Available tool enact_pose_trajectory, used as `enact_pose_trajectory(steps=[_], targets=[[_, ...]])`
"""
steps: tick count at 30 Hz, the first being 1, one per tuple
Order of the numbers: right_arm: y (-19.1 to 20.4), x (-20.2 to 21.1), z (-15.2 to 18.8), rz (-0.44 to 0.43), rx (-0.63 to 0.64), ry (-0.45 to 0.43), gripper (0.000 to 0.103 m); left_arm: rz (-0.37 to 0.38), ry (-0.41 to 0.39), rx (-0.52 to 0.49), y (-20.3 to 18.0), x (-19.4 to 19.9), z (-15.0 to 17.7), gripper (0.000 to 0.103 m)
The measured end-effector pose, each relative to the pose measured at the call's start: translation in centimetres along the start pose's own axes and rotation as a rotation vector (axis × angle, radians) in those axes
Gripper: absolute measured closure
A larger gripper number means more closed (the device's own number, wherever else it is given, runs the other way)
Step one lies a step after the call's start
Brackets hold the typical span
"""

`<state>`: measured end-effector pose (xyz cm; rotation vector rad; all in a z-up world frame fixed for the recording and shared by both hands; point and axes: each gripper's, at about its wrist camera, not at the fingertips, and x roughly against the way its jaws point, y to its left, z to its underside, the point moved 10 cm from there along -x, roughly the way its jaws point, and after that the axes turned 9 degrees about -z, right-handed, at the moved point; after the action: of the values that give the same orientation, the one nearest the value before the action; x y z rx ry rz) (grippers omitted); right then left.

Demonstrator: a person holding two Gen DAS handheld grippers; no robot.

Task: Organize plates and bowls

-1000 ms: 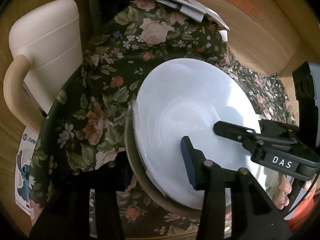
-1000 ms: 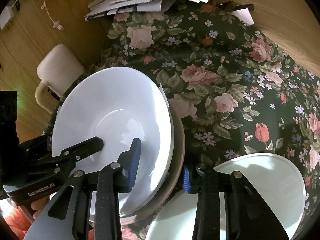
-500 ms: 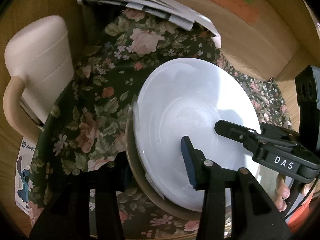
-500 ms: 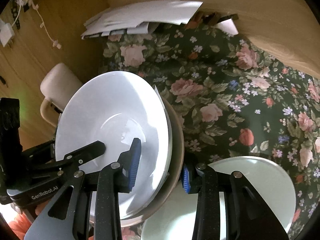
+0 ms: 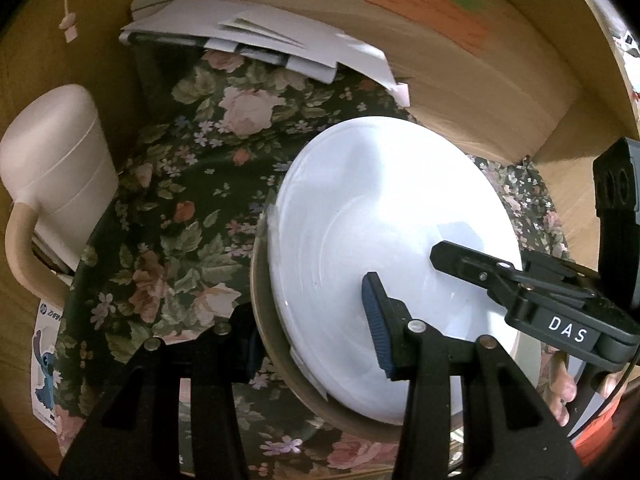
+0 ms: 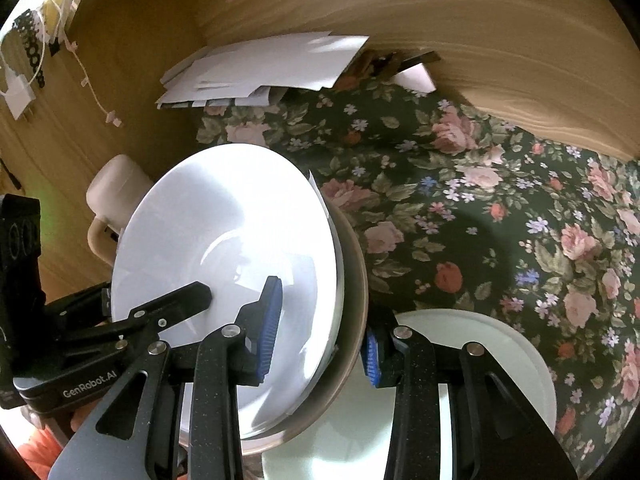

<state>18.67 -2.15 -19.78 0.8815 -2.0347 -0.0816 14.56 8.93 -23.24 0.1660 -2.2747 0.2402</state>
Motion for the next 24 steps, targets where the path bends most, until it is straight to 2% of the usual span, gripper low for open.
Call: enact_pose_trajectory(steps=[24], targets=[[-4.7, 5.5, 2.3, 0.062, -0.063, -0.052, 0.071, 0.053, -0.005, -0.085, -7.0, 0.7, 0.4, 0.059]])
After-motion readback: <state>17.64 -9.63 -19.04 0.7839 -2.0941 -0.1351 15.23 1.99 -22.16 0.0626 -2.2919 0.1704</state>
